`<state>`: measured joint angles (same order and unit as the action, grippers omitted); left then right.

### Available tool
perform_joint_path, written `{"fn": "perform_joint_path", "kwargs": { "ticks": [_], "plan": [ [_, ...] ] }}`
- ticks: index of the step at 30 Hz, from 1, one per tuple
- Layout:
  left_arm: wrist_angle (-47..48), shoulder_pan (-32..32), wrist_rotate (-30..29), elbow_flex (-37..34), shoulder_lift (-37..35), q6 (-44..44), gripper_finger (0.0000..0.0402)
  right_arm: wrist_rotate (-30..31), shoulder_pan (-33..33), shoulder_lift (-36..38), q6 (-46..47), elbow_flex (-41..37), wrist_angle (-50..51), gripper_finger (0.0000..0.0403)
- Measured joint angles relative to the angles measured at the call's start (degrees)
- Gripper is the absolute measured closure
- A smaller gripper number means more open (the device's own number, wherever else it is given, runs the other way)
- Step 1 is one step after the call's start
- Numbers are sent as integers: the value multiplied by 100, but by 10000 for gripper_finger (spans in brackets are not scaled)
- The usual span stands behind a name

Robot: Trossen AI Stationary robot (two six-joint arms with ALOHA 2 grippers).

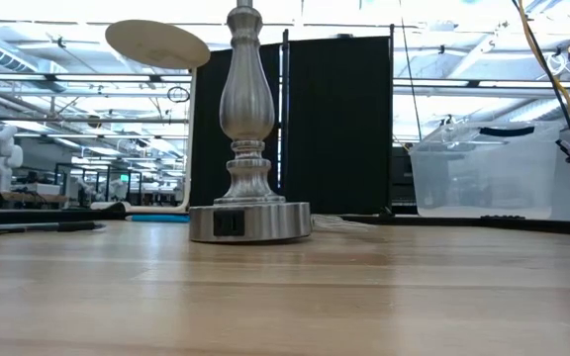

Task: Screw lightbulb
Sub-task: Insert the lightbulb into the lamp

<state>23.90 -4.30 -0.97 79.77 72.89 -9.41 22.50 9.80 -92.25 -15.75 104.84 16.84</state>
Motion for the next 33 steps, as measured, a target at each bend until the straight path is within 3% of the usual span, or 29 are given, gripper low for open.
{"fn": "perform_joint_path", "kwargs": {
  "ticks": [9, 26, 33],
  "plan": [
    [126, -13, -53, 0, -318, 3, 113, 42, -2, -2, 1, 62, 104, 403],
    [686, -597, -853, 4, -957, -39, 109, 166, -2, 0, -11, 72, 137, 403],
    [187, -929, -1339, 4, -1384, -219, 111, 166, -2, 2, -7, 74, 149, 403]
  ]
}}
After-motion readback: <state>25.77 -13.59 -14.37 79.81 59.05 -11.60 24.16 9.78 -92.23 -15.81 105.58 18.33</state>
